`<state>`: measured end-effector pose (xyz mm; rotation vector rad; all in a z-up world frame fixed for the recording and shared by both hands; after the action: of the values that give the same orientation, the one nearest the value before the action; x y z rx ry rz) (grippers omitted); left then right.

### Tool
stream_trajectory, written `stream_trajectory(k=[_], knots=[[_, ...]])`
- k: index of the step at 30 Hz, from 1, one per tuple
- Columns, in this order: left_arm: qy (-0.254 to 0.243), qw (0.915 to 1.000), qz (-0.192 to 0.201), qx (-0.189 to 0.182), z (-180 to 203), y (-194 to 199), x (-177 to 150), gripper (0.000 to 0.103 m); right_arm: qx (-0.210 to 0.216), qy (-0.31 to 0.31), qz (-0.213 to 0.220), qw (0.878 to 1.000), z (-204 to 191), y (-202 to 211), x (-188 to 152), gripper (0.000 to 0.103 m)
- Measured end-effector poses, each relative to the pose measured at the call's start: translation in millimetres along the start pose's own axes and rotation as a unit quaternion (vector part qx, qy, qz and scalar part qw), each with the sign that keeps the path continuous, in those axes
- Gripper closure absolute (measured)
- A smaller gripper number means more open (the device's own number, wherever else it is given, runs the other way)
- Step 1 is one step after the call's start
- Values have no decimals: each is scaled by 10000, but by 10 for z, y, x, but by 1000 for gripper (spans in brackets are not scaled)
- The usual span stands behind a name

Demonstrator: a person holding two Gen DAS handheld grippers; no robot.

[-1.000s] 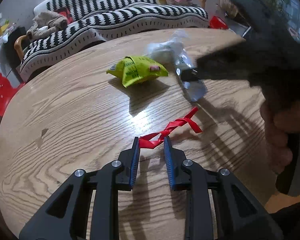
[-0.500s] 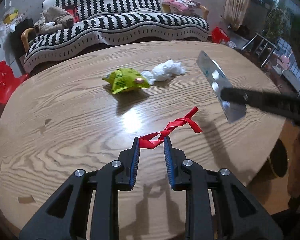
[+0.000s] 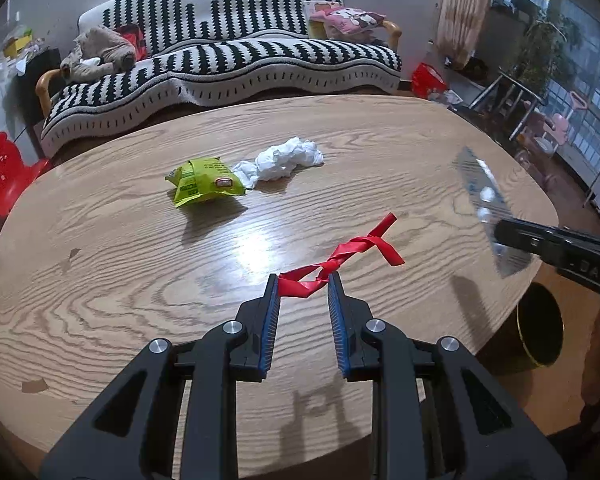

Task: Collect trash
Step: 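Carry ribbon and blister pack to the bin and open both tools over it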

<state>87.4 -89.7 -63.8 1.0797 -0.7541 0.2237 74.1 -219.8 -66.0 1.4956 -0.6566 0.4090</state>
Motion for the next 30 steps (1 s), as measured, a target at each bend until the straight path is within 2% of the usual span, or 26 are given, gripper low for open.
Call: stream_trajectory(k=[3,9,13,17,21,24,30], knots=[[65,9999,126,2,89,-79,105,79,-123,-109,99,9998,290,84,16,97],[91,9985,343,-420,575,-304,296,79,-476,-520,231,9972,1051,261,-26,97],[-51,9958,349,-844,1089,-541,360,79,-830,-975,244,9915,1730,378,-176,97],[-340,9915,204,-1241,1756,-858,321,79,-1187,-1477,200,9817,2493,504,-421,97],[-739,9826,-26,-1705,2498,-1182,153,79,-1546,-1944,25,9686,3151,549,-771,97],[-1034,9728,-284,-2055,3057,-1422,-73,79,-1747,-2183,-228,9598,3562,521,-1077,97],[-1415,9554,-939,-2414,3892,-1923,-600,79,-1969,-2650,-702,9413,4209,431,-1557,97]])
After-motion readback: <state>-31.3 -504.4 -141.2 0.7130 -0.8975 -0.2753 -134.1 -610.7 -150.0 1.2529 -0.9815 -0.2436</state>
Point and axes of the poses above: each gripper's, at about its wrist camera, not at the fingertips, and y roughly against the way its jaws point, z to its right, x to its top, the point moved 6 cm from there along -y, roughly the way its jaws point, and after that the axes turned 15 degrees about -x, right-handed, at the moved point
